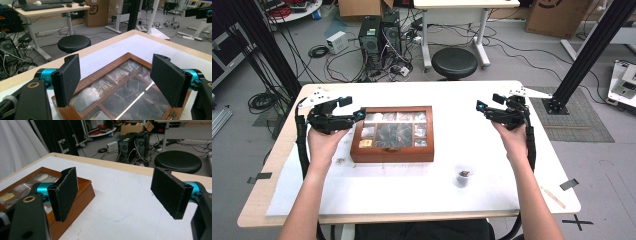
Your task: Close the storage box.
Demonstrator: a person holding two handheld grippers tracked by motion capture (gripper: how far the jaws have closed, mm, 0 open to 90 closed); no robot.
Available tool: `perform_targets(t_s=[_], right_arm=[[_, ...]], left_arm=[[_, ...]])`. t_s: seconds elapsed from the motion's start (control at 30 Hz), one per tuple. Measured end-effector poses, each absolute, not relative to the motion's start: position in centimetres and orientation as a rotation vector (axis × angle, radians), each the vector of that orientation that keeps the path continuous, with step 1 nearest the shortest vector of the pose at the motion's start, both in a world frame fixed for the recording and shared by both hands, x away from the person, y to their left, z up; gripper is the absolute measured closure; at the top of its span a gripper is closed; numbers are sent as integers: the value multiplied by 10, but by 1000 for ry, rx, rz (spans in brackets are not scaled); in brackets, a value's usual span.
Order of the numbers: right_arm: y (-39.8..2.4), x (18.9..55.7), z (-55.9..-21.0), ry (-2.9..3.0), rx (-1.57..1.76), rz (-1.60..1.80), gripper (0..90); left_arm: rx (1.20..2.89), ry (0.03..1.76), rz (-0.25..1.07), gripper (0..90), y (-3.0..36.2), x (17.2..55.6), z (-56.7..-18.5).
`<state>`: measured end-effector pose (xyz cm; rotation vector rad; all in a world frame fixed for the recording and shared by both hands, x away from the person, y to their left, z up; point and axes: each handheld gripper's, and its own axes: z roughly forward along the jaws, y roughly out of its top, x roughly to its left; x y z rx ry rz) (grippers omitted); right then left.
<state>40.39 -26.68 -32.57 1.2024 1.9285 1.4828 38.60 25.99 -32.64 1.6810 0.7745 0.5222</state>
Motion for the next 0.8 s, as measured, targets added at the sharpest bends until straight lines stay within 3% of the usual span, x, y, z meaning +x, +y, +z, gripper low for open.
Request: perform_targets(t_s=[0.8], right_arm=[[-268, 407, -332, 1949, 1216, 1465, 217]], left_arm=[[1666, 772, 515, 243, 258, 388, -330]])
